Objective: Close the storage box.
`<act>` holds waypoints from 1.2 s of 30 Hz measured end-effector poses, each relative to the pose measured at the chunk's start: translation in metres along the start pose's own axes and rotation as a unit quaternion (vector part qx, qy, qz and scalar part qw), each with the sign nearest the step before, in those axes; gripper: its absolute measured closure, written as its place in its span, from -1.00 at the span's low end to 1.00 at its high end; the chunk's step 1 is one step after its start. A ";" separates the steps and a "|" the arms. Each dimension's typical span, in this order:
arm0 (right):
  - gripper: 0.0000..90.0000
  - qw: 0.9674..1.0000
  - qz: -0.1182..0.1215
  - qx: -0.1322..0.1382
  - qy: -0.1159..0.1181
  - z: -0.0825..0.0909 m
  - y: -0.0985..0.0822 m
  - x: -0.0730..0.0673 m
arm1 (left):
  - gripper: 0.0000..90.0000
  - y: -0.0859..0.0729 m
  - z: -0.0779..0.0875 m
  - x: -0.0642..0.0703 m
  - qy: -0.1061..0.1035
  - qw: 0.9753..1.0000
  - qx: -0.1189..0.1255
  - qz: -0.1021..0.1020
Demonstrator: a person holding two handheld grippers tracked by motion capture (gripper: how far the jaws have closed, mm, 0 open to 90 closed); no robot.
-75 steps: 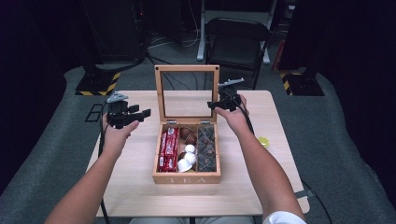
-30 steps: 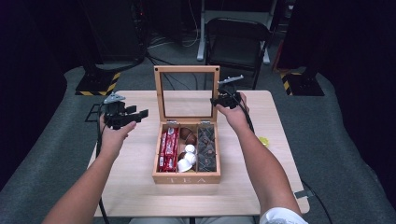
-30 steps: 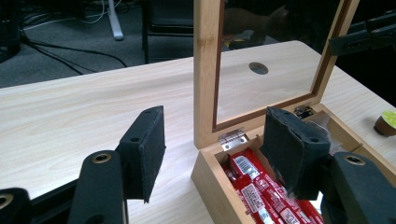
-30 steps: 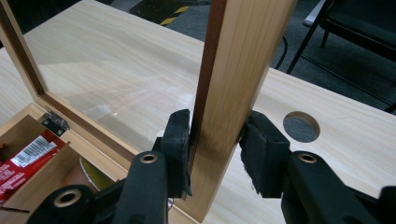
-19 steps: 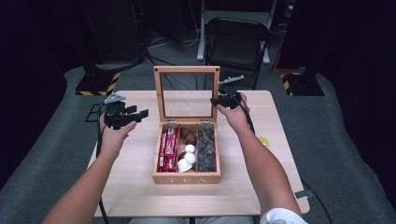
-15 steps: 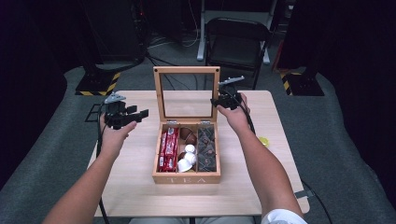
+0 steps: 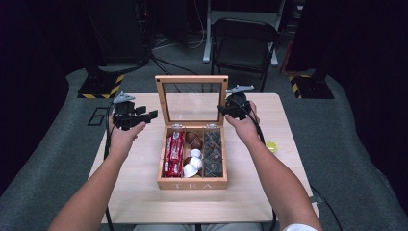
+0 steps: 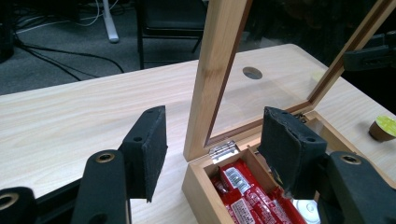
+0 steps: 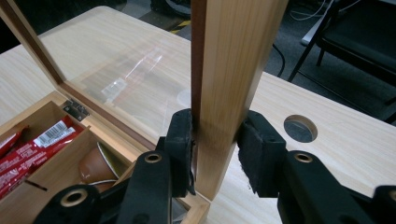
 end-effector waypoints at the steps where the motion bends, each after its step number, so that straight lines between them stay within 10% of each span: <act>1: 0.45 1.000 0.005 0.002 0.000 0.001 0.000 0.000 | -0.09 0.001 0.000 0.001 -0.001 1.000 -0.002 -0.001; 36: 0.29 1.000 0.016 0.005 0.020 0.017 -0.017 -0.014 | 0.38 0.030 -0.006 0.025 -0.019 0.999 0.011 -0.045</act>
Point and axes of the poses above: each handheld gripper's, and its own axes: z roughly backward along the jaws, y roughly out of its top, x roughly to its right, the point moved 6 cm from there along -z, roughly forward along the jaws
